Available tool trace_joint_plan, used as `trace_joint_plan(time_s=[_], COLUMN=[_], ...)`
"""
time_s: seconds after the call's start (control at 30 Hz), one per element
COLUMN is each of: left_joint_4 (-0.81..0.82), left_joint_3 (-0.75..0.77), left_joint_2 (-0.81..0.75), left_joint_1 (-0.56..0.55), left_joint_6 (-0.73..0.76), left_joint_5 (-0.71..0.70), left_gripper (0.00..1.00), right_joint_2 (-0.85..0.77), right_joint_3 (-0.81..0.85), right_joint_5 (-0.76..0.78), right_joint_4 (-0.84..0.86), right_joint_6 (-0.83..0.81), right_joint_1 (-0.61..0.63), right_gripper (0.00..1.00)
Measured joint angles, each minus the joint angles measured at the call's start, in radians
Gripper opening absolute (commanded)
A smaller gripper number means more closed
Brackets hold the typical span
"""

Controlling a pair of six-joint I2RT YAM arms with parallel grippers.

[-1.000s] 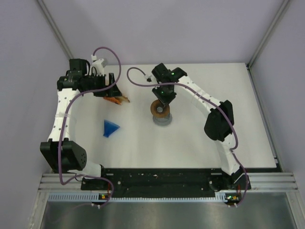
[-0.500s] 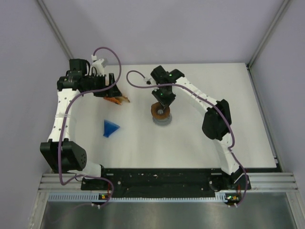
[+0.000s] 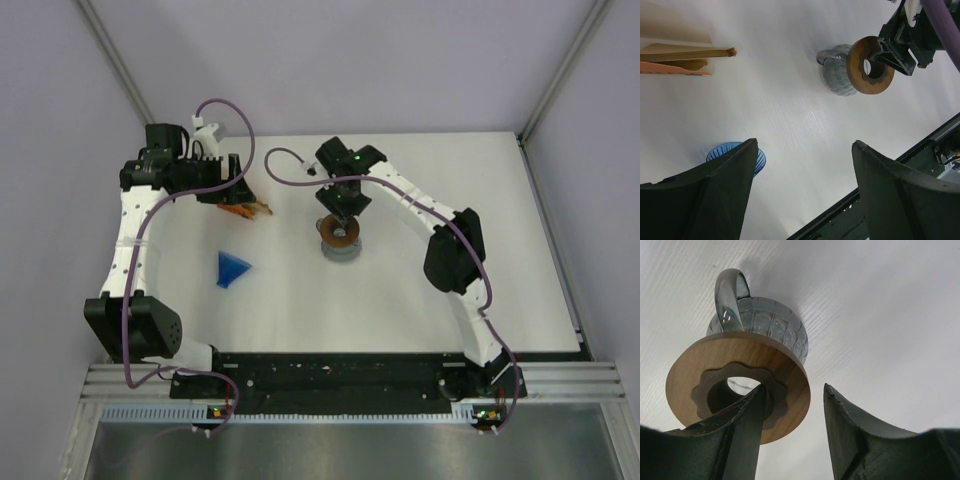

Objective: Place the coffee filter in the dripper

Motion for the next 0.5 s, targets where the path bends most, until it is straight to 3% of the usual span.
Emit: trace_joint_plan(time_s=[0.2, 0.5], left_joint_4=[0.000, 0.001], left_joint_3=[-0.002, -0.014], left_joint_2=[-0.002, -0.008], left_joint_1=[0.000, 0.000], left_joint_6=[0.003, 0.018], left_joint_5=[0.000, 0.000], left_gripper=[0.81, 0.81], right_joint_2=[0.010, 0.010], right_joint_3=[-0.002, -0.010], right_joint_5=[-0.055, -0.210], right_joint_4=[0.018, 0.056], right_joint_6=[-0.056, -0.182], right_joint_1=[0.000, 0.026], right_gripper=[0.36, 0.33])
